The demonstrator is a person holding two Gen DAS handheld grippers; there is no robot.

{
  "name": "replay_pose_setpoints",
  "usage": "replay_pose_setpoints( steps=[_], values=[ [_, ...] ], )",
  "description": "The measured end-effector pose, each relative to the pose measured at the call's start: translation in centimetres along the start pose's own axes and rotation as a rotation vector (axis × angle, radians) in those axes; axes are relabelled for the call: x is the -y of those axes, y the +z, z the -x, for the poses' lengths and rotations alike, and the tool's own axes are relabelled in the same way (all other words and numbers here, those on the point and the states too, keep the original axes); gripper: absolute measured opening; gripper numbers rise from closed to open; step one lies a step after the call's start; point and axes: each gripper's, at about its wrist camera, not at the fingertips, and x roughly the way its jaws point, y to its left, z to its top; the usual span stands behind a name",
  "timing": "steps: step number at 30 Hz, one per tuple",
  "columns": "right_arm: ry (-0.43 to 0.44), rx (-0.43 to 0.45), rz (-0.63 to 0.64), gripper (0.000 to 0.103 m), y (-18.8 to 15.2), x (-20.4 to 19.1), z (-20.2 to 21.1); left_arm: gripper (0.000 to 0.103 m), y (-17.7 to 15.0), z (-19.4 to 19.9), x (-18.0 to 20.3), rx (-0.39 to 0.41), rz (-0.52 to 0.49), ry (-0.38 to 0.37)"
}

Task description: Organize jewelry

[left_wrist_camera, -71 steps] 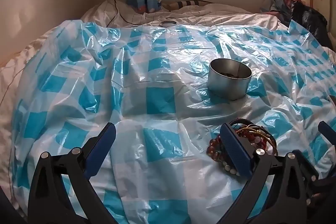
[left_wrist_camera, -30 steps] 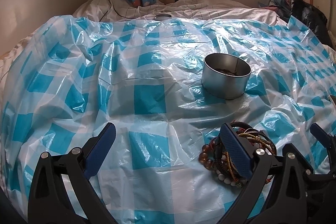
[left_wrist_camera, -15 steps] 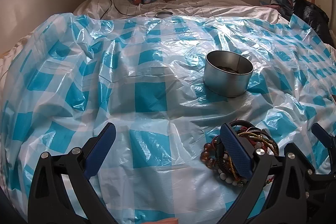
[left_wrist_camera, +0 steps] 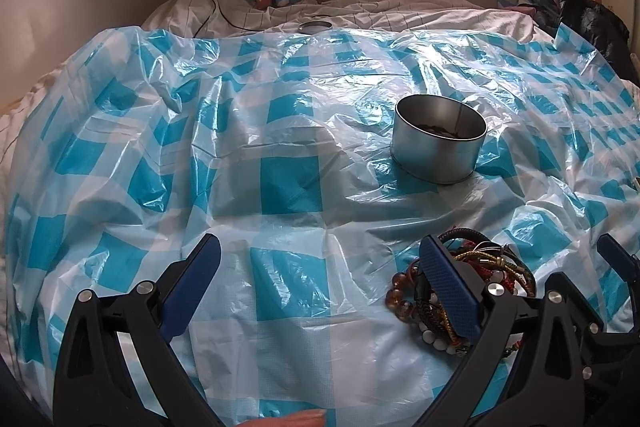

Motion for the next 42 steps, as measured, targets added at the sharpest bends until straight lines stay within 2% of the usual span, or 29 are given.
replay_pose_setpoints(
  steps=[42],
  values=[
    [0.003, -0.004, -0.004, 0.096, 0.06, 0.09, -0.05, 0.096, -0.10, -0.22, 0.10, -0.014, -0.009, 0.011]
  ],
)
